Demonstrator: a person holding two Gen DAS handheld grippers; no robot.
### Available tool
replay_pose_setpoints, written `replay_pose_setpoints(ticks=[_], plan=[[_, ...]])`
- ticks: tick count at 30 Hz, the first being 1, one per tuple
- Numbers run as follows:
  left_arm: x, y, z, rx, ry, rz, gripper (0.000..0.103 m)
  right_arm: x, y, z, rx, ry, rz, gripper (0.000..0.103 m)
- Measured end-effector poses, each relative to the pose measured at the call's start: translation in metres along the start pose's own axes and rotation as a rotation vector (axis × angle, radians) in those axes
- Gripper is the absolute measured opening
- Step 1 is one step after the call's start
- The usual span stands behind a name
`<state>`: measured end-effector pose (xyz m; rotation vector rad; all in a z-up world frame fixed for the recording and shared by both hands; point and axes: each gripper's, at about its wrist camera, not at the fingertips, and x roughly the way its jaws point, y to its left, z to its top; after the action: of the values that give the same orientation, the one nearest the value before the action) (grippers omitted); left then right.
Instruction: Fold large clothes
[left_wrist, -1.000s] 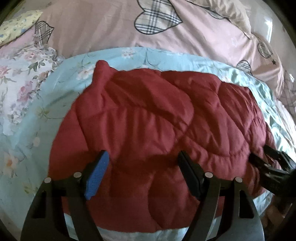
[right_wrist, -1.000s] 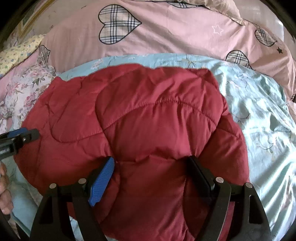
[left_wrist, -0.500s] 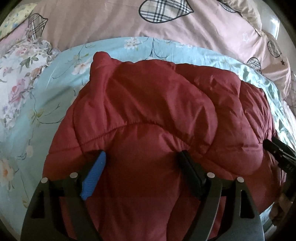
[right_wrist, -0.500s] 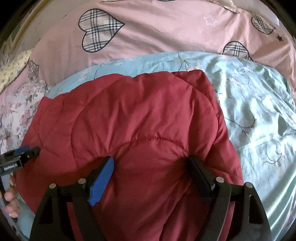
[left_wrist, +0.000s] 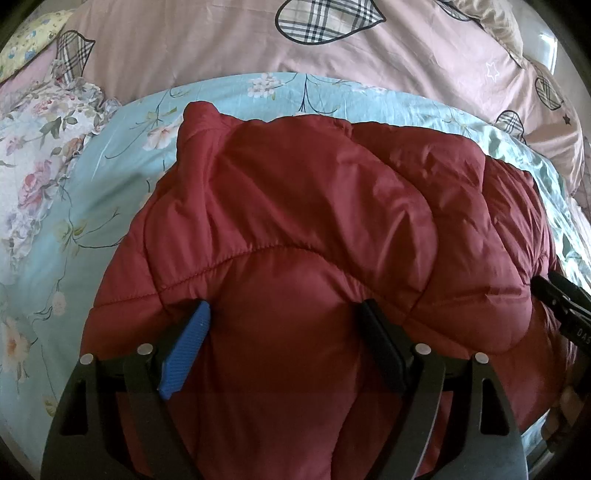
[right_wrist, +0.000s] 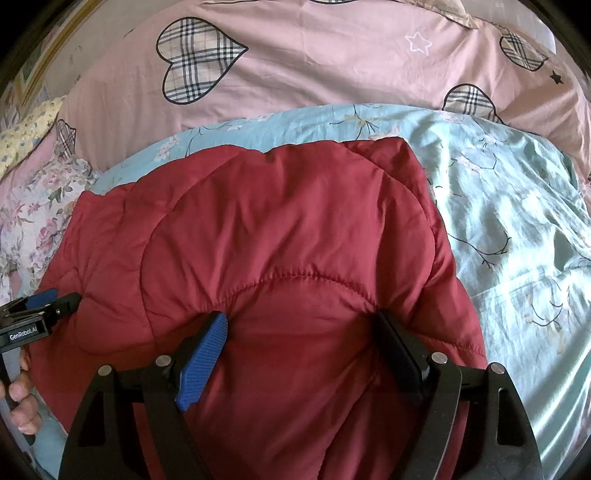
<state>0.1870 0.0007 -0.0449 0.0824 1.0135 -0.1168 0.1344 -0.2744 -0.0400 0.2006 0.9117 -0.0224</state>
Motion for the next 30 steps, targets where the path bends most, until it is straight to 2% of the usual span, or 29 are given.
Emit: replay_pose_setpoints(ticks=[9, 12, 15, 20, 26, 28, 30], plan=[[0.001, 0.0, 0.0, 0.0, 0.003, 0.001, 0.083, -0.002, 0.003, 0.0, -0.006, 0.0, -0.011, 0.082], [0.002, 0.0, 0.0, 0.006, 0.004, 0.005, 0.083, -0.023, 0.011, -0.003, -0.019, -0.035, -0.036, 0.081], [0.002, 0.001, -0.002, 0.011, -0.002, 0.012, 0.083, -0.049, 0.02, -0.012, -0.035, -0.075, -0.014, 0.081], [-0.008, 0.002, -0.002, -0.001, -0.007, 0.005, 0.083, -0.036, 0.021, -0.032, -0.073, 0.009, -0.014, 0.082], [-0.06, 0.009, -0.032, -0.017, -0.057, -0.075, 0.082, -0.031, 0.015, -0.035, -0.053, 0.007, -0.014, 0.083], [-0.061, 0.006, -0.044, 0.0, -0.041, -0.077, 0.082, -0.03, 0.016, -0.035, -0.052, 0.004, -0.017, 0.083], [-0.049, 0.001, -0.052, 0.022, -0.019, -0.044, 0.083, -0.03, 0.015, -0.036, -0.054, 0.002, -0.015, 0.084]])
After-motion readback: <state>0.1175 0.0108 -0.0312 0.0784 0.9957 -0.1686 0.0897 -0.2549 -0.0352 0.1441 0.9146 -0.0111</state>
